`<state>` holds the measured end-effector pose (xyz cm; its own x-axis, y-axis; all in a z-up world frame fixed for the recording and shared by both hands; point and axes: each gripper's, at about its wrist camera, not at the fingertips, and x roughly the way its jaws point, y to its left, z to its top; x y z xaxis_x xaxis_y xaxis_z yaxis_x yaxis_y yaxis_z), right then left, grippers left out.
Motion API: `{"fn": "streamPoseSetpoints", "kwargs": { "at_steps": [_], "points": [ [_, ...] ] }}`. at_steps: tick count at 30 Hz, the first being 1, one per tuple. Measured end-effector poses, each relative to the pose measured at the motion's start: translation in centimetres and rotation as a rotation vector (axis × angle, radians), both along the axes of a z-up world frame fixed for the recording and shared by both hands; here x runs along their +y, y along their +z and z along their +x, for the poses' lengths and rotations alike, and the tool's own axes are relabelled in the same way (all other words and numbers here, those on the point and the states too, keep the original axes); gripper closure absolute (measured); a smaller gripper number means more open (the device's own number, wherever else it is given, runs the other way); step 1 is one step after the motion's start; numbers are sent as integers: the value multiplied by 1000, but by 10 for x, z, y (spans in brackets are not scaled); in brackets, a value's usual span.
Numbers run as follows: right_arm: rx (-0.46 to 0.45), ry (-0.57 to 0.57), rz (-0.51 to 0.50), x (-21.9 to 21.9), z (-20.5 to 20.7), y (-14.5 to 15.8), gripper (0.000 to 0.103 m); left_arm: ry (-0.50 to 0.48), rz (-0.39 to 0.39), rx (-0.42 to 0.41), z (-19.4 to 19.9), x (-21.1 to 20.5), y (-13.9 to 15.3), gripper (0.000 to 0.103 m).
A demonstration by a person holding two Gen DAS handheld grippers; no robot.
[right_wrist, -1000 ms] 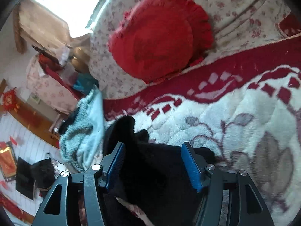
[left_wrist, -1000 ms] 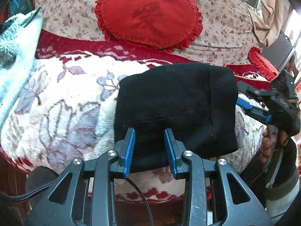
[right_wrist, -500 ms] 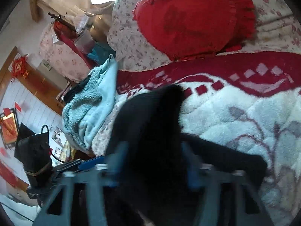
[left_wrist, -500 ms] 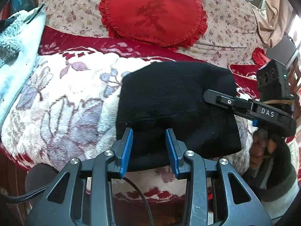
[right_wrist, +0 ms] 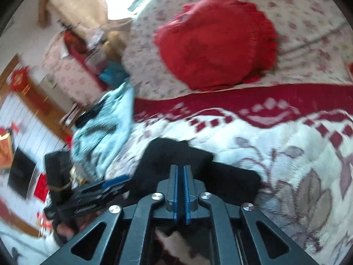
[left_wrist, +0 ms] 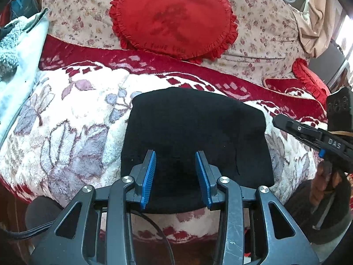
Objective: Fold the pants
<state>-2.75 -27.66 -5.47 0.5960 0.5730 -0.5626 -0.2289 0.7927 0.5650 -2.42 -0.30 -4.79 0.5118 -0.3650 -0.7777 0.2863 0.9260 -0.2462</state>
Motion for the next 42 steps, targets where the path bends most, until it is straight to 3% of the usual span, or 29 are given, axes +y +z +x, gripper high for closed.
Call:
{"fn": "streamPoseSetpoints", "kwargs": {
  "at_steps": [1, 2, 3, 7, 12, 17, 20, 24, 30, 33, 36, 37, 39, 42],
  "points": [
    [7, -15, 15, -4, -1, -3, 71, 1, 0, -5, -1, 2, 1, 67],
    [11, -17, 38, -5, -2, -4, 49, 4, 3, -9, -1, 4, 2, 67],
    [17, -12, 63, -8, -3, -5, 46, 9, 7, -13, -1, 6, 3, 67],
    [37, 8, 44, -2, -5, -11, 46, 39, -9, -2, 5, 15, 0, 63],
    [101, 33, 14, 17, 8, -40, 46, 65, -13, 24, 9, 20, -9, 63],
    [51, 61, 56, 34, 18, -45, 47, 73, -2, 36, 11, 21, -14, 61],
    [31, 65, 30, 49, 24, -44, 81, 76, 0, 35, 11, 19, -13, 61],
    [-23, 73, 28, 48, 17, -25, 93, 53, 13, 3, 9, 14, -2, 61],
    [-62, 56, -71, 23, -11, 7, 93, 26, -5, -30, 10, -1, 11, 61],
    [4, -4, -151, 9, -12, -9, 93, 13, 13, -7, 15, -14, -1, 61],
    [62, -37, -139, 3, -1, -29, 92, 22, 64, -6, 19, -25, -13, 61],
    [71, -44, -154, 4, 2, -31, 90, 24, 81, -15, 20, -28, -15, 58],
    [52, -85, -229, 3, 2, -23, 72, 23, 85, -8, 23, -28, -14, 57],
    [0, -153, -284, -7, -5, 3, 70, 26, 90, -13, 26, -26, -9, 57]
  ]
}}
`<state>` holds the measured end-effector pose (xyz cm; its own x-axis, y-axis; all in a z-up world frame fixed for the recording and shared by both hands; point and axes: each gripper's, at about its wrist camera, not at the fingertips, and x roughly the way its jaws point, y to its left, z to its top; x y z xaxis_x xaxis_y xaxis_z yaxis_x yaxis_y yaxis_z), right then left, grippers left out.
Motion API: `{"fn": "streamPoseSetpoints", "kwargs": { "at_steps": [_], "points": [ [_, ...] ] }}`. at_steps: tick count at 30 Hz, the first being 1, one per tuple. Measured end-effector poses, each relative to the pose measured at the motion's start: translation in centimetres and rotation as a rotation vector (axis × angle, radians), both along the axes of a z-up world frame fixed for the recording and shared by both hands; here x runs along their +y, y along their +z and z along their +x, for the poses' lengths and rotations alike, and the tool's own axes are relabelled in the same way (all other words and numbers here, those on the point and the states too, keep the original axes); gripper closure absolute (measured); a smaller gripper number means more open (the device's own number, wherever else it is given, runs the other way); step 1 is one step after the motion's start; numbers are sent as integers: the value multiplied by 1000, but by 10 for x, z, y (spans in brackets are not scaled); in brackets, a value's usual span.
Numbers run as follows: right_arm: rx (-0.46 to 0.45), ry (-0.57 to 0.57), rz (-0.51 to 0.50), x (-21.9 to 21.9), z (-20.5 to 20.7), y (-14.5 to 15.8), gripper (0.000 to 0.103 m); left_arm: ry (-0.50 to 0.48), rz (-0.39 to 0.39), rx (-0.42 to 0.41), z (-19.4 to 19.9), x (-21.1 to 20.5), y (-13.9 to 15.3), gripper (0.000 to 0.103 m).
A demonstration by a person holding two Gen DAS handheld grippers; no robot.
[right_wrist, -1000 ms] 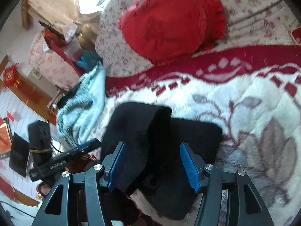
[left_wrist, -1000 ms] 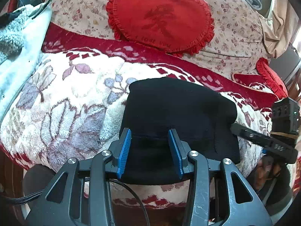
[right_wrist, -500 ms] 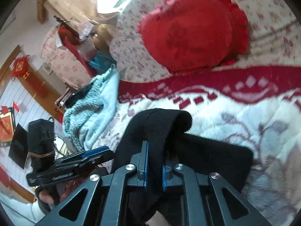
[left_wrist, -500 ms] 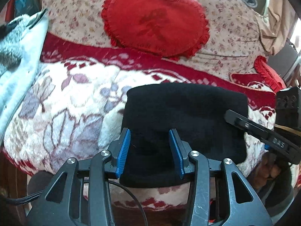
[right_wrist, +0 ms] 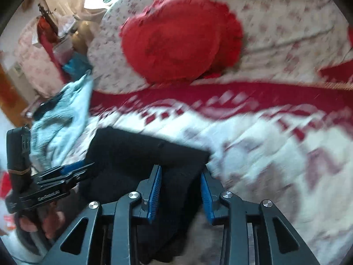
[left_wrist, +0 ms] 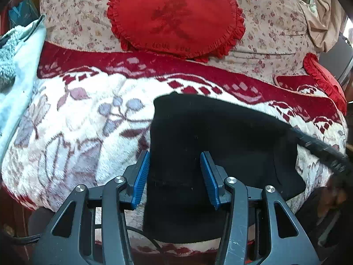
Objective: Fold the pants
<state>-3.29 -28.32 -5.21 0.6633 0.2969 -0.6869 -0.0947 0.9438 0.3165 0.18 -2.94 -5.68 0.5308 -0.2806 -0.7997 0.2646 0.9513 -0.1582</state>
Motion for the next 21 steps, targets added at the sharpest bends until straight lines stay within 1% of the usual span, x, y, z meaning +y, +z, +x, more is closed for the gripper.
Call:
{"fn": "streamPoseSetpoints", "kwargs": {
  "at_steps": [1, 3, 5, 7, 9, 11, 13, 14, 17, 21],
  "points": [
    [-25, 3, 16, -1, -2, 9, 70, 4, 11, -15, 1, 0, 3, 57],
    [-75, 58, 53, 4, -9, 25, 70, 14, 26, -40, 4, -2, 6, 57],
    [-77, 123, 59, 20, -7, 28, 70, 15, 29, -34, 10, -5, 5, 57],
    [-53, 162, 54, 36, 1, 20, 70, 18, 30, -24, 15, -7, 2, 57],
    [-4, 149, 3, 44, 14, 2, 70, 18, 35, -24, 19, -10, -1, 55],
    [56, 126, -29, 46, 30, -18, 71, 18, 51, -23, 23, -12, -4, 48],
    [67, 117, -17, 43, 36, -29, 70, 21, 50, -18, 27, -12, -7, 47],
    [58, 114, -18, 41, 38, -30, 70, 23, 46, -12, 30, -12, -8, 47],
    [70, 122, -35, 40, 40, -23, 70, 32, 39, -7, 34, -12, -9, 44],
    [50, 137, -41, 44, 23, -5, 70, 32, 36, -5, 30, -9, -5, 44]
  ]
}}
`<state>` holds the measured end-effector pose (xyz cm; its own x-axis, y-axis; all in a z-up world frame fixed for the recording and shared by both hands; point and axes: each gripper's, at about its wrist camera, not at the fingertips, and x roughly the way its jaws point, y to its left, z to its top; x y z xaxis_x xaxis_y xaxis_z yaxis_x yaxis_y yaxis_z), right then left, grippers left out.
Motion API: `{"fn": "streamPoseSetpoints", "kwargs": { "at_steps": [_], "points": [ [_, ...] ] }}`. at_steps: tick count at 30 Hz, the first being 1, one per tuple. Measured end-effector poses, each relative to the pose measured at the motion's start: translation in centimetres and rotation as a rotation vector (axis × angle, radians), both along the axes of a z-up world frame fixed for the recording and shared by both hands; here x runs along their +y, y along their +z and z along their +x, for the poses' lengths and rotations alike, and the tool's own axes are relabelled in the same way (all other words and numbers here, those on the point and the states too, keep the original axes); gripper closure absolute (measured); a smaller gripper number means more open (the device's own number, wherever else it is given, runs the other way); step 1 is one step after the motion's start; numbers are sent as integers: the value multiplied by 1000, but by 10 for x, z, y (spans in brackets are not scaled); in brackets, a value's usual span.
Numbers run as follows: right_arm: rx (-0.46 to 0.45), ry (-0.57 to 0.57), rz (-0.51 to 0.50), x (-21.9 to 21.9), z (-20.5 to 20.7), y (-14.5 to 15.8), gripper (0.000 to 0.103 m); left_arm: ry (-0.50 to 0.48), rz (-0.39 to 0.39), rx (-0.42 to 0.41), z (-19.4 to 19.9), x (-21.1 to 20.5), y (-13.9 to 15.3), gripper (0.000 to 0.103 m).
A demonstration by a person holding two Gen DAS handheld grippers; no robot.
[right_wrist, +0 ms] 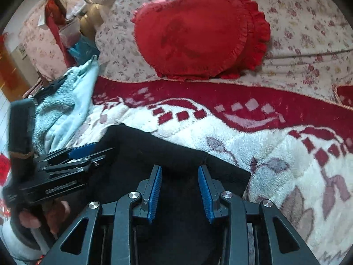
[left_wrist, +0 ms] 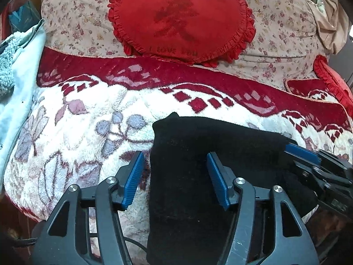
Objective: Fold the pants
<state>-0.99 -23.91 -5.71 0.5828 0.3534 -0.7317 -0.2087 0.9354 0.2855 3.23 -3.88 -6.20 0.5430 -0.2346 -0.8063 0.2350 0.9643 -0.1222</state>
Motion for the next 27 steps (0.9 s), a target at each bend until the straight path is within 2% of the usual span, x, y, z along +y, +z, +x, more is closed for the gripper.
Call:
{"fn": "streamPoseSetpoints", "kwargs": {
  "at_steps": [4, 8, 13, 16, 19, 21, 23, 27],
  "points": [
    [-8, 52, -11, 9, -32, 10, 70, -5, -2, -3, -11, 3, 6, 44],
    [14, 73, -46, 15, -55, 2, 70, -14, -1, -6, -24, 7, 7, 44],
    [55, 61, -53, 14, -61, -26, 69, -20, -26, 20, -33, 12, -4, 44],
    [58, 67, -48, 13, -62, -21, 69, -24, -63, 50, -34, 15, -11, 44],
    [32, 27, 26, -4, -64, -8, 66, -36, -95, 60, -35, 23, -5, 44],
    [20, -30, 81, -22, -66, -5, 49, -23, -106, 53, -35, 30, -2, 44],
    [52, -83, 141, -39, -63, -13, 44, -21, -147, 66, -32, 38, -2, 44],
    [128, -114, 270, -54, -52, -39, 42, -10, -220, 120, -22, 47, -12, 44]
  ]
}}
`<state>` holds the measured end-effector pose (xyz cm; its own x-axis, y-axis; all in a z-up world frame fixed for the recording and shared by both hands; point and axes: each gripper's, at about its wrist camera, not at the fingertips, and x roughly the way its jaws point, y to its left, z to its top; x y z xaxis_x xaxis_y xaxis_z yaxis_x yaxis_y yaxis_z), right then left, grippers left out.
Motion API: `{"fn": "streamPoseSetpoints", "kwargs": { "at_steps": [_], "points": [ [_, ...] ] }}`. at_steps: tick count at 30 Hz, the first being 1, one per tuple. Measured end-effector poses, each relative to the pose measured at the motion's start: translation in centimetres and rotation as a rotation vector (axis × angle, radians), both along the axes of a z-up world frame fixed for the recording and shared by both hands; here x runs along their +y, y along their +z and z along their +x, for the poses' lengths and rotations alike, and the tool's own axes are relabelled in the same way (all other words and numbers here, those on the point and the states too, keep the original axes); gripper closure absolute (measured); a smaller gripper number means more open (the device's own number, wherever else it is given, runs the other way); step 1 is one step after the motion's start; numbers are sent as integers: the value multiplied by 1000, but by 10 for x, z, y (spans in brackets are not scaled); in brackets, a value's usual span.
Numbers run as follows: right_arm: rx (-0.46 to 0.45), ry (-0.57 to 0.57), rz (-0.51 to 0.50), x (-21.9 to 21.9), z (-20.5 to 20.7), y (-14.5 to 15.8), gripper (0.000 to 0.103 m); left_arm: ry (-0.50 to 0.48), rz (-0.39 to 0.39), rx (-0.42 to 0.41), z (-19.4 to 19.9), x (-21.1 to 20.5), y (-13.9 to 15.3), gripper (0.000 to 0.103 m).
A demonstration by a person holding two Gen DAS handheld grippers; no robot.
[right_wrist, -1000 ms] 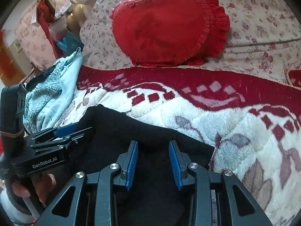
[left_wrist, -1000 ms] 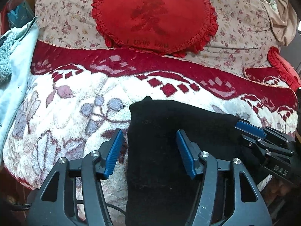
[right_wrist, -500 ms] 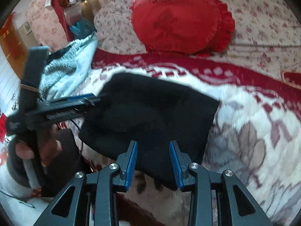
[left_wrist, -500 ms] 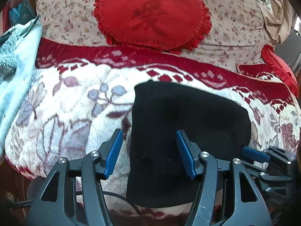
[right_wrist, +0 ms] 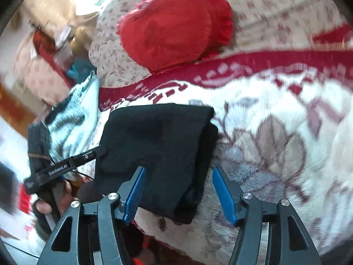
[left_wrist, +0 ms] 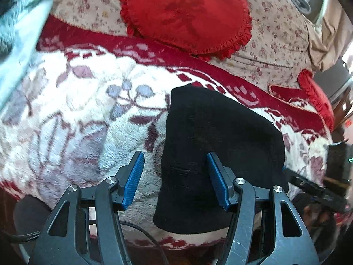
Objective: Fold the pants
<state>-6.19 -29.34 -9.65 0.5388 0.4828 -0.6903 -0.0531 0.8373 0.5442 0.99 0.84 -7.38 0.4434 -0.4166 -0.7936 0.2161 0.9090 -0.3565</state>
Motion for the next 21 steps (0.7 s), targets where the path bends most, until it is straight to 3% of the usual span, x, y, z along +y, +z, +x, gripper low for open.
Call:
{"fn": "streamPoseSetpoints", "kwargs": {
  "at_steps": [2, 5, 10, 12, 13, 14, 17, 21],
  "points": [
    [29, 0, 17, 0, 7, -11, 40, -2, -33, 27, 4, 0, -6, 36],
    [-1, 19, 51, 4, 14, -19, 37, -38, -48, 43, 7, -8, -14, 26],
    [-40, 50, 28, 12, 26, -21, 33, -53, -103, 76, 15, -14, -25, 16],
    [-45, 41, 25, 13, 28, -20, 37, -56, -89, 59, 14, -19, -24, 15],
    [-52, 38, 18, 13, 29, -19, 42, -67, -76, 48, 12, -22, -23, 17],
    [-59, 39, 16, 13, 28, -18, 49, -84, -73, 38, 11, -26, -21, 32],
    [-82, 48, 1, 15, 28, -8, 60, -102, -56, 22, 8, -31, -11, 46],
    [-136, 49, 0, 13, 37, 15, 62, -127, -45, -33, 17, -34, 9, 54]
  ]
}}
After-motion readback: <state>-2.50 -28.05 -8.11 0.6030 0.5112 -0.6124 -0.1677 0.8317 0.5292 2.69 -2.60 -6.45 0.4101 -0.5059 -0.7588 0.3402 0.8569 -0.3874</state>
